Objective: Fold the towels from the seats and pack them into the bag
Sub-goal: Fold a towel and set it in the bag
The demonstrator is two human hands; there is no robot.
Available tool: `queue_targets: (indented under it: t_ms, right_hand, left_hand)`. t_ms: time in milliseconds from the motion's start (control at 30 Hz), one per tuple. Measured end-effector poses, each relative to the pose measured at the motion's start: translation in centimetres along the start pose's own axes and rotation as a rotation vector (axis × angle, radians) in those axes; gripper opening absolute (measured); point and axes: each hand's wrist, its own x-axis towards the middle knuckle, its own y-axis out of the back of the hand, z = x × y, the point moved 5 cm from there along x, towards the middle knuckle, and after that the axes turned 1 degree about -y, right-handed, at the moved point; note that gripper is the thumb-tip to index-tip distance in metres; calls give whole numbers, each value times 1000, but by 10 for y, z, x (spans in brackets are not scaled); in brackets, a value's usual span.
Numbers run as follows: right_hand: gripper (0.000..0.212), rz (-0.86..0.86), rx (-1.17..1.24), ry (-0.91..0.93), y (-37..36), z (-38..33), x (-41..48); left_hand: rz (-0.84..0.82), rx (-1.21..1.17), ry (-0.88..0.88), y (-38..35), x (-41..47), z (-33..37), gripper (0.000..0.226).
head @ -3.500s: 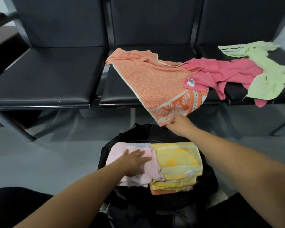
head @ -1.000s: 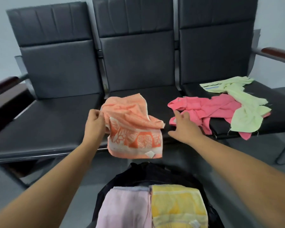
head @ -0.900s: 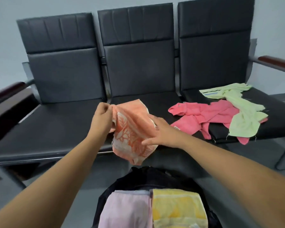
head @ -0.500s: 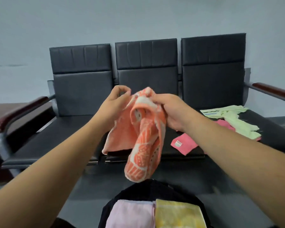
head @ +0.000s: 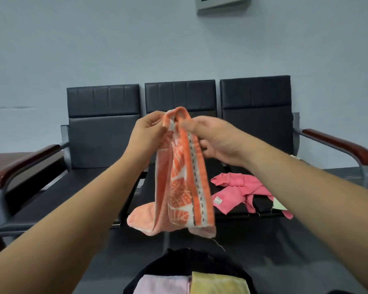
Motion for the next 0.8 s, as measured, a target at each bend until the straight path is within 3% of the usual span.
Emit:
queue_targets:
  t_ms: [67,133,267,333,400,467,500,600,633,800]
  right_hand:
    - [29,104,-194,7,1,3,0]
    - [10,184,-214,0,13,-3,2]
    - [13,247,-119,44,51,-51,12]
    - [13,305,-75,127,64,-84,18]
    - [14,333,-96,192,68,-111,22]
    - [12,306,-219,193,68,-124,23]
    - [10,288,-275,185,70,-126,22]
    - [8,277,-390,198,82,-124,17]
    - [7,268,-438,185,86,-120,15]
    - [15,37,-766,-70,98,-65,6]
  left_hand:
    - [-5,56,54,-2,4,2,16]
    - [-19,111,120,-4,8,10,17]
    - [41,-63,253,-8,39,39,27]
    - [-19,-280,249,-16,56,65,27]
    - [-162,-470,307,-25,71,87,53]
    - [-437,-308,278,-34,73,106,91]
    - [-507,-126,236,-33,72,112,89]
    - [-371,453,79,-13,84,115,34]
    - [-309,578,45,-6,87,113,27]
    - [-292,733,87,28,89,78,10]
